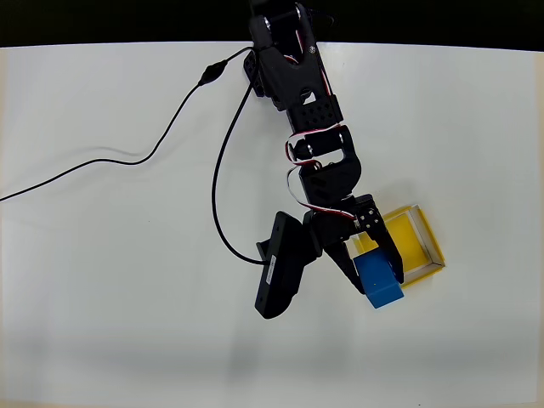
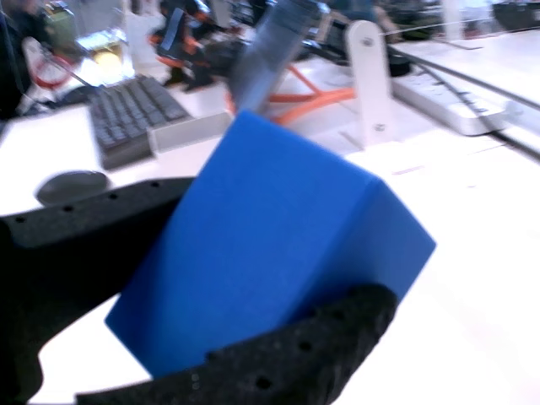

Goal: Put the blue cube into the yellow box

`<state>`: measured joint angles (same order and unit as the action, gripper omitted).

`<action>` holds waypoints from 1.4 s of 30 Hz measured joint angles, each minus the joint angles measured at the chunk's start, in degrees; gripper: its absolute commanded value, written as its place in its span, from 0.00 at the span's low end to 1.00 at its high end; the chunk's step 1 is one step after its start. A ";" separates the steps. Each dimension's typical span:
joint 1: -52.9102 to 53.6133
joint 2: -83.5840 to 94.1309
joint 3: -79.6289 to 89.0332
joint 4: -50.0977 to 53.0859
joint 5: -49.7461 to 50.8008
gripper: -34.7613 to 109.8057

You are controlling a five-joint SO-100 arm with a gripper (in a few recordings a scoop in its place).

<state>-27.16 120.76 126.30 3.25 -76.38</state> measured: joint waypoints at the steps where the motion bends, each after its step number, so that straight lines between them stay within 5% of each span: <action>1: -0.53 -1.05 -1.32 1.41 0.35 0.36; 24: -9.76 -21.71 -23.82 34.72 9.84 0.36; 42: -12.83 -32.78 -29.18 38.85 13.27 0.36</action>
<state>-39.99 87.98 97.12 42.10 -63.11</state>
